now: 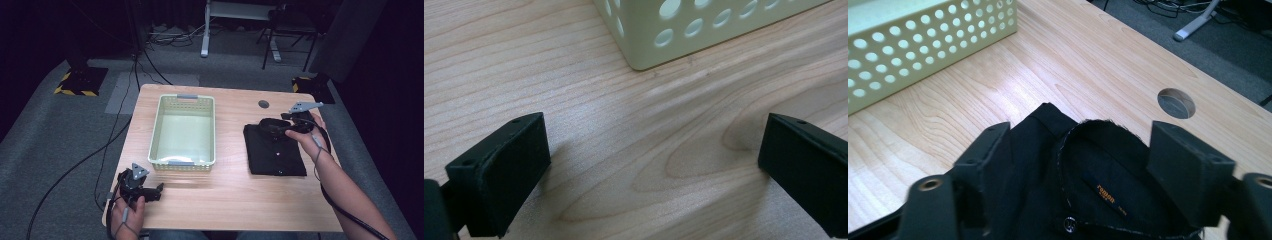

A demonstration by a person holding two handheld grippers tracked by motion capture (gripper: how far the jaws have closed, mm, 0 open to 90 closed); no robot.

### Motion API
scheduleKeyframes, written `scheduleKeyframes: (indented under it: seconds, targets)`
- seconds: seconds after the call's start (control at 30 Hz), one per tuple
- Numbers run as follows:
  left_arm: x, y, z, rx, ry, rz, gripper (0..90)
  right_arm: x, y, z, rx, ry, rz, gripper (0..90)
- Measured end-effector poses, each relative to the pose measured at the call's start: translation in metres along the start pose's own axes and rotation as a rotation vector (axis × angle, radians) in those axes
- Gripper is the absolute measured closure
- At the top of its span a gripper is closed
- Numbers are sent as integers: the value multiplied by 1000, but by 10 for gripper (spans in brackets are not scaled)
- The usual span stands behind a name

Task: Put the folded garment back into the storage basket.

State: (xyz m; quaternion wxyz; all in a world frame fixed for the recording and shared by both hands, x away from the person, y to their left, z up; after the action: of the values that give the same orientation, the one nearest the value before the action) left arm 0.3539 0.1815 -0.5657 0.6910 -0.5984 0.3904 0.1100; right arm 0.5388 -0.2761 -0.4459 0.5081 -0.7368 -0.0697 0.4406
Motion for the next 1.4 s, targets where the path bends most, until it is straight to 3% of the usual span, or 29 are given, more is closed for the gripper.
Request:
scheduleKeyframes:
  seconds: [0.63,1.4]
  targets:
    - [0,0,0,1,0,0,3,28,16,2,-14,-25,45,466]
    - [0,0,0,-1,0,1,3,49,36,4,0,-44,104,518]
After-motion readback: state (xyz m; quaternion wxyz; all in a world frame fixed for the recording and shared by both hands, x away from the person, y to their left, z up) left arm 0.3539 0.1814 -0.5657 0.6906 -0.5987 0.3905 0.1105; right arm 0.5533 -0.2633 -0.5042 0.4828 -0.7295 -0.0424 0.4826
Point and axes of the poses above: each handheld gripper's, and its own axes: x roughly forward along the jaws, y roughly out of its underside, z roughly to its left, the point moved 7 cm from there along x, roughly forward along the jaws, and after that the axes turned 5 degrees about -z, right-handed, at the moved point
